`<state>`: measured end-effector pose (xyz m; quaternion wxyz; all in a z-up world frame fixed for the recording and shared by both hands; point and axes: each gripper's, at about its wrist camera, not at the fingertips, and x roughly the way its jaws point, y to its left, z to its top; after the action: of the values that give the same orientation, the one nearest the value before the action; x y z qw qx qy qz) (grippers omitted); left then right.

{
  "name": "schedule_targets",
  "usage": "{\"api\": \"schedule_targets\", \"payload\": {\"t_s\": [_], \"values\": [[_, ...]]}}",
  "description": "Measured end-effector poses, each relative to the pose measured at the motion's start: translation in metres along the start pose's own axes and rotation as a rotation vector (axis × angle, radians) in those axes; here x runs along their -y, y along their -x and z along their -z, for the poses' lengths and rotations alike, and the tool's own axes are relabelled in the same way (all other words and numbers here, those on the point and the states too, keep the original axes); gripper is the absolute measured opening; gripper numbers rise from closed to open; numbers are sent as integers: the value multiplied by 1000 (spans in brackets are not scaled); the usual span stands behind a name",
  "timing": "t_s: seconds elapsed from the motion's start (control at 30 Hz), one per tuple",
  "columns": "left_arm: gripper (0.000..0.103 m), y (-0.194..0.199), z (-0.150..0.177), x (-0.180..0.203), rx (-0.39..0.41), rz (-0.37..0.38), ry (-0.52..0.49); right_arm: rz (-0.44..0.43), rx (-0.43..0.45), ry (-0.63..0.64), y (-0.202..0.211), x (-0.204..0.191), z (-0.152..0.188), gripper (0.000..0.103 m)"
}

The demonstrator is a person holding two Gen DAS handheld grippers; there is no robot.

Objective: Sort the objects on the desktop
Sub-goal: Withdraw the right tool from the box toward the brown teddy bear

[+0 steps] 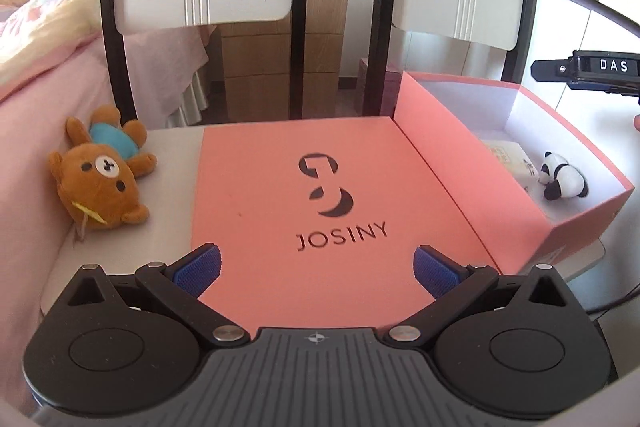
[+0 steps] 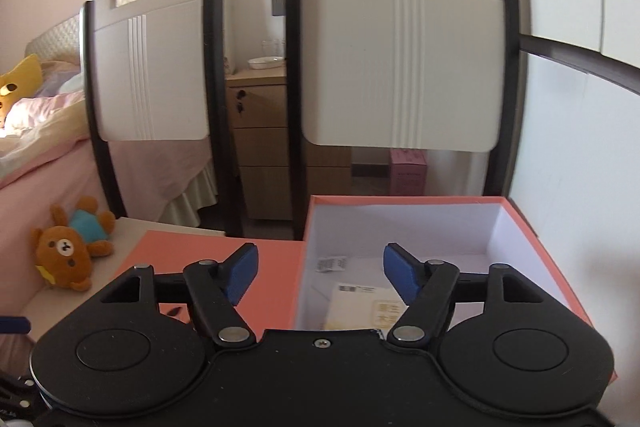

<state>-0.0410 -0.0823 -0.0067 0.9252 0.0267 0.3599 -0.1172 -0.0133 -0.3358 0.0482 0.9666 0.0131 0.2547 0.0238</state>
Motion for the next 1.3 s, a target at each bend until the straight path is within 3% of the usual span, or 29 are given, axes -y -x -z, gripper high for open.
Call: {"api": "schedule_targets", "payload": {"t_s": [0.27, 0.37, 0.6, 1.3], "values": [[103, 10, -44, -26, 87, -68, 22, -80, 6, -17, -16, -47, -7, 98], [103, 4, -46, -42, 97, -93, 60, -101, -3, -23, -24, -62, 2, 102], [103, -20, -37, -75, 48, -115, 137, -137, -38, -20, -40, -87, 28, 102], [103, -25, -22, -79, 45, -117, 110, -156, -59, -49, -53, -99, 58, 102]]}}
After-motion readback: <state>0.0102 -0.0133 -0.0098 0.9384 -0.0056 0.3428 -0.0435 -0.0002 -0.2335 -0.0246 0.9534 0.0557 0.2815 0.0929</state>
